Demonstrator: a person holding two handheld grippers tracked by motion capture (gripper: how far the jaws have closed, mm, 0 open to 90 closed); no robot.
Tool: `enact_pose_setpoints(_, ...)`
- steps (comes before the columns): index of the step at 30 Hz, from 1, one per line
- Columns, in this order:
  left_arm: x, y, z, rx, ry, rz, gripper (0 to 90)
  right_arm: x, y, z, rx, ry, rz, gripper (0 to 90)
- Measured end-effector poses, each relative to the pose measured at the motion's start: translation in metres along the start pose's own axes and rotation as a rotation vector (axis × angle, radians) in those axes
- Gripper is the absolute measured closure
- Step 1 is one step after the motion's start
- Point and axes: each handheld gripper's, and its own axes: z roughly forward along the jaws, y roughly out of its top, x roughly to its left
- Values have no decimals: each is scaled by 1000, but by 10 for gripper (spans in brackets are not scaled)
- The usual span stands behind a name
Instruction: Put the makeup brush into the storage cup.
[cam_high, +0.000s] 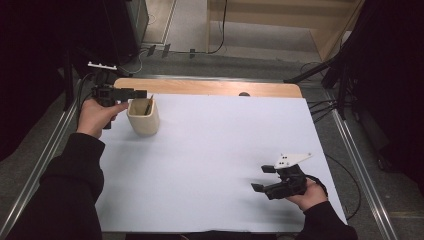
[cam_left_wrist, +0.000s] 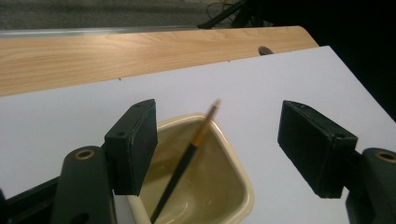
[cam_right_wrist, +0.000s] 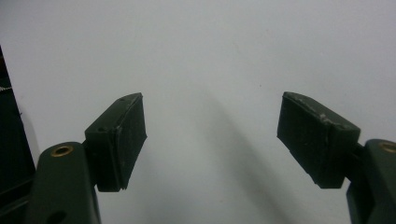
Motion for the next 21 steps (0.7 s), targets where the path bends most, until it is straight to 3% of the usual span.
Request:
enact_pose_setpoints(9,-5,-4,-15,45,-3,3,308,0,0,0,0,1,5,247)
enact_pose_setpoints(13,-9,-6,-19,41,-14,8,313,0,0,0,3,0,6,247)
enact_pose_setpoints(21,-24,-13,-23,70,-55,34,313,0,0,0,5,-1,7,247)
